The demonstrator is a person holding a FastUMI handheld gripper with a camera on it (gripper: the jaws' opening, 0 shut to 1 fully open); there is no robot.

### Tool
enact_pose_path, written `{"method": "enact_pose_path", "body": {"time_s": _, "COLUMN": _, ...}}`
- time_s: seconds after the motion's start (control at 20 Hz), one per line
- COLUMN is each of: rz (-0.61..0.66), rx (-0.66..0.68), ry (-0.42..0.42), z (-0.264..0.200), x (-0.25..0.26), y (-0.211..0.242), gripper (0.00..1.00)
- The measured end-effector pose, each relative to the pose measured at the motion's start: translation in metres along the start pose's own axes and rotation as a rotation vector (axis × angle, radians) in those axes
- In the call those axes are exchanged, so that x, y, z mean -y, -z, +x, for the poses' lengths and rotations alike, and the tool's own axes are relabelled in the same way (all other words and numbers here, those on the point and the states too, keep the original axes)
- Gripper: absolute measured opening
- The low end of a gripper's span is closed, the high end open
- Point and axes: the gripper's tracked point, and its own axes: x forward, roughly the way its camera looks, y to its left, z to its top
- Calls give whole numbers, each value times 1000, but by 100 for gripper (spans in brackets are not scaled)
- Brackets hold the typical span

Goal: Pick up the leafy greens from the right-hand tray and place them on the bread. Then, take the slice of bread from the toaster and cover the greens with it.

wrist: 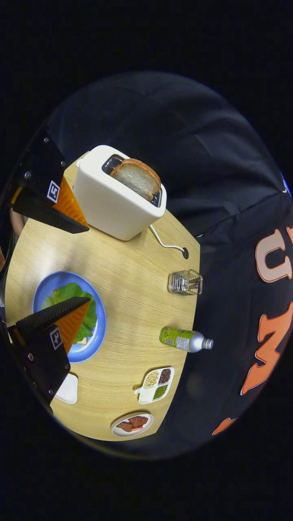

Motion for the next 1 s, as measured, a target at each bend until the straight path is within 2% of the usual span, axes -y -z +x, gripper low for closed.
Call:
{"method": "enact_pose_path", "body": {"time_s": 0.4, "rz": -18, "rx": 24, "ry": -67, "z": -8, "x": -70, "y": -46, "gripper": 95}}
{"method": "enact_pose_path", "body": {"time_s": 0.85, "rz": 0, "rx": -37, "ry": -118, "z": 9, "x": -127, "y": -73, "gripper": 93}}
{"method": "enact_pose_path", "body": {"time_s": 1.0, "rz": 23, "rx": -59, "ry": -95, "z": 24, "x": -132, "y": -82, "gripper": 91}}
